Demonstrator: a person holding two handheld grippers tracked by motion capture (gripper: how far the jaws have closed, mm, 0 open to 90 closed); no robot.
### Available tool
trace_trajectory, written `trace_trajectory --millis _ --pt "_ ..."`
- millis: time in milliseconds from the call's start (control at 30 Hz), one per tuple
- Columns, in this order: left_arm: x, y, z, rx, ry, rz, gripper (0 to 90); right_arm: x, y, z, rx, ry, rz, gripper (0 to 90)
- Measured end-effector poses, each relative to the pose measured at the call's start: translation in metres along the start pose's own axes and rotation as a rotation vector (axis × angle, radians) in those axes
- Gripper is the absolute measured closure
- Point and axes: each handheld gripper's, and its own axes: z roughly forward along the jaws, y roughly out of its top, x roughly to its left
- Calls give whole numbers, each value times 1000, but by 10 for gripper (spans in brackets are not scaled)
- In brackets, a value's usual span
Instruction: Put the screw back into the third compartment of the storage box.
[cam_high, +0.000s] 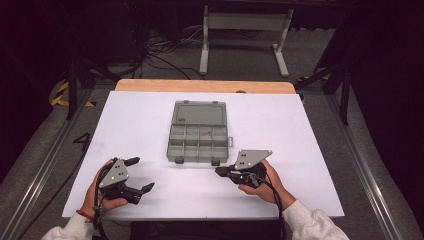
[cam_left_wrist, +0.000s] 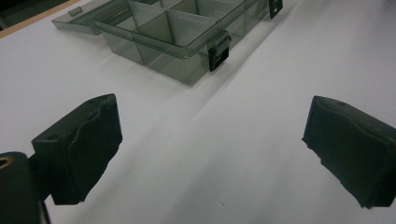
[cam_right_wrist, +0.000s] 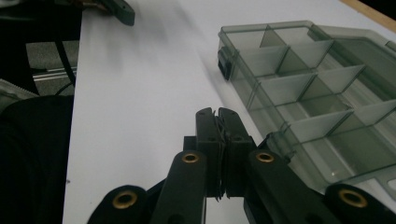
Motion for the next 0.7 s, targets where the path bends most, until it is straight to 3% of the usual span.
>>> trace_trajectory --millis 300,467,700 --pt "0 0 0 -1 -1 1 51 -12 19 3 -31 -21 -3 888" --pt "0 0 -1 0 1 1 51 -27 33 8 -36 -52 3 888" --pt "1 -1 -1 -5 -2 -2 51 -58 45 24 -21 -86 51 888"
